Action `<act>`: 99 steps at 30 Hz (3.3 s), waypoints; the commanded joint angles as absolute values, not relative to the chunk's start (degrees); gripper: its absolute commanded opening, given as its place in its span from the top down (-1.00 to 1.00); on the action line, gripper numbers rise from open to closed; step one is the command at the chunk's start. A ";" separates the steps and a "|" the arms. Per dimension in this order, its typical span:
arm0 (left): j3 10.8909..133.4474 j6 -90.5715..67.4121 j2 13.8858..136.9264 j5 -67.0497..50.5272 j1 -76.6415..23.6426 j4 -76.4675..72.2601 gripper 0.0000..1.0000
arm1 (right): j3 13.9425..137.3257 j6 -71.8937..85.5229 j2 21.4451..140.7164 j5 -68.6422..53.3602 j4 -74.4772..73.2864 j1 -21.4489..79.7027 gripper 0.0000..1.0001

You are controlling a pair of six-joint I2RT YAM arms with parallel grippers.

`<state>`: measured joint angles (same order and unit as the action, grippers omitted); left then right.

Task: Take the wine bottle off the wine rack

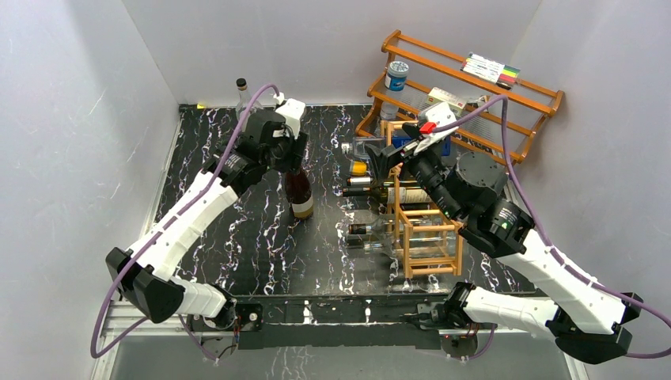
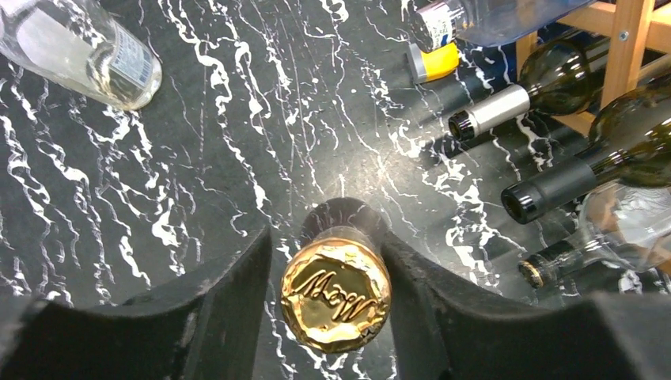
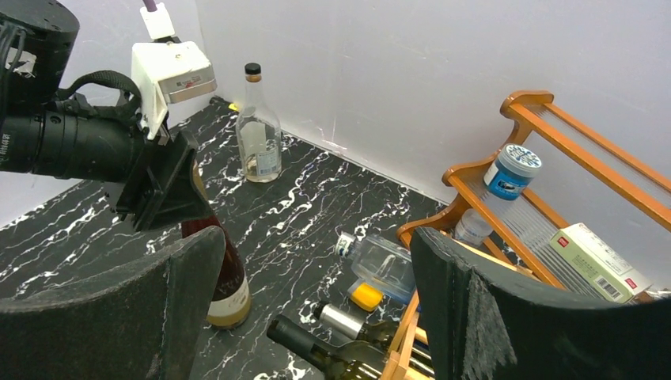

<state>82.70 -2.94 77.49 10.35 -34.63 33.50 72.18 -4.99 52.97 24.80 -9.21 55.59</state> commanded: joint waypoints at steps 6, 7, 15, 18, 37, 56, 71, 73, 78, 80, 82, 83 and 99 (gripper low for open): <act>88.73 -4.48 80.02 16.08 -34.74 33.32 0.54 | 71.78 -7.88 52.90 27.70 -7.34 55.57 -0.96; 90.41 -3.88 81.12 16.86 -34.68 33.15 0.62 | 71.58 -8.17 52.83 27.94 -7.23 55.58 -0.96; 110.27 -1.34 93.59 13.10 -25.82 32.22 0.98 | 70.66 -8.24 52.71 28.79 -7.30 55.62 -0.96; 114.59 -1.75 96.90 10.76 -21.98 30.54 1.00 | 70.51 -6.65 52.00 29.14 -8.09 55.60 -0.96; 125.06 -1.51 111.75 4.20 -14.82 16.56 1.00 | 71.63 -5.60 50.35 30.32 -11.54 55.61 -0.96; 129.24 2.18 116.99 3.07 -13.21 12.09 1.00 | 71.54 -4.22 52.09 29.27 -12.53 55.57 -0.96; 116.87 1.88 105.63 0.36 -13.22 12.32 -0.96 | 72.55 -2.90 53.62 28.98 -14.37 55.57 -0.96; 113.07 0.91 101.65 0.23 -13.22 13.02 -0.96 | 72.47 -2.37 53.35 29.19 -14.52 55.59 -0.96; 89.85 -3.01 84.69 -3.66 -13.22 5.31 -0.97 | 70.64 1.09 52.51 31.13 -14.46 55.57 -0.96; 80.09 -4.64 78.12 -6.21 -13.10 0.45 -0.96 | 70.55 1.80 52.99 30.34 -15.73 55.59 -0.96; 72.36 -5.70 72.62 -9.15 -13.08 -2.08 -0.97 | 70.89 1.66 54.05 29.10 -17.30 55.60 -0.96; 67.98 -5.77 70.79 -11.01 -13.08 -3.61 -0.96 | 71.04 1.14 54.65 28.60 -18.05 55.63 -0.96; 57.70 -6.96 65.46 -14.12 -13.45 -5.35 -0.96 | 75.23 -2.41 72.84 24.27 -26.96 55.61 -0.96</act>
